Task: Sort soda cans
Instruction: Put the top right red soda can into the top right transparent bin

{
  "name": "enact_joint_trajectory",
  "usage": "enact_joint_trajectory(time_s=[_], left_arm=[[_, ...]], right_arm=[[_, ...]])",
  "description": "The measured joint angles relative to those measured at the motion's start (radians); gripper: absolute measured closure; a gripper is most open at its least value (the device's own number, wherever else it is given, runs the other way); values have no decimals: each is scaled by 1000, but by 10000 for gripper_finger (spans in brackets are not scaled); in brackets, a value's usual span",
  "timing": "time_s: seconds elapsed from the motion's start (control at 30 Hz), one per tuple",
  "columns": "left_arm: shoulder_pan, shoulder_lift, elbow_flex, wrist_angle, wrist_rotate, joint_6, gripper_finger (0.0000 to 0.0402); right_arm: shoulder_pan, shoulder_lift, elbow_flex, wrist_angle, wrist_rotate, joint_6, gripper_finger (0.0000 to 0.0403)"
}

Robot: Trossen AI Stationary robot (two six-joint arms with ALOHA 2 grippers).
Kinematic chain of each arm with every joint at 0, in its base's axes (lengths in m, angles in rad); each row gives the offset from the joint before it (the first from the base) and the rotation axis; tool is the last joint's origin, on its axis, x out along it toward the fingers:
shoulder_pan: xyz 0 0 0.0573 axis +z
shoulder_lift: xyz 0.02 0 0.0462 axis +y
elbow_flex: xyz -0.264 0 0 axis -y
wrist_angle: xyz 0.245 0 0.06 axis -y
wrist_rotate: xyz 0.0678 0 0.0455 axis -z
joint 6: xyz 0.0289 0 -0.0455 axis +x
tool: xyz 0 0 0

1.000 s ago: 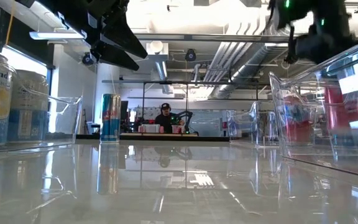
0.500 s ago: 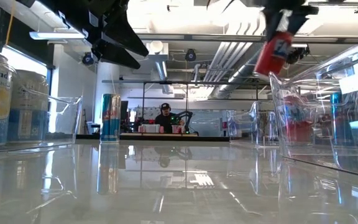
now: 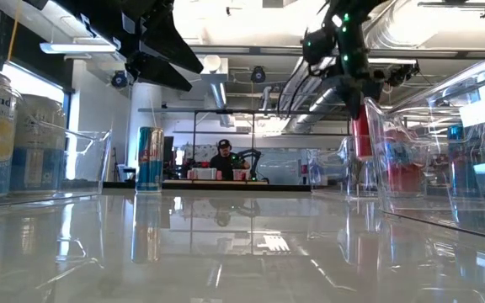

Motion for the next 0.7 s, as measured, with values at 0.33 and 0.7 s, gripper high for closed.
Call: enact_joint_trajectory(time_s=[0.33,0.7], left_arm=[[-3,0,0,-15,0,-1,66],[-36,0,0,-17,-1,-26,66]], right_arm=[[6,15,0,-4,-8,0,129],[20,-15,-133,63,-11,2,129]])
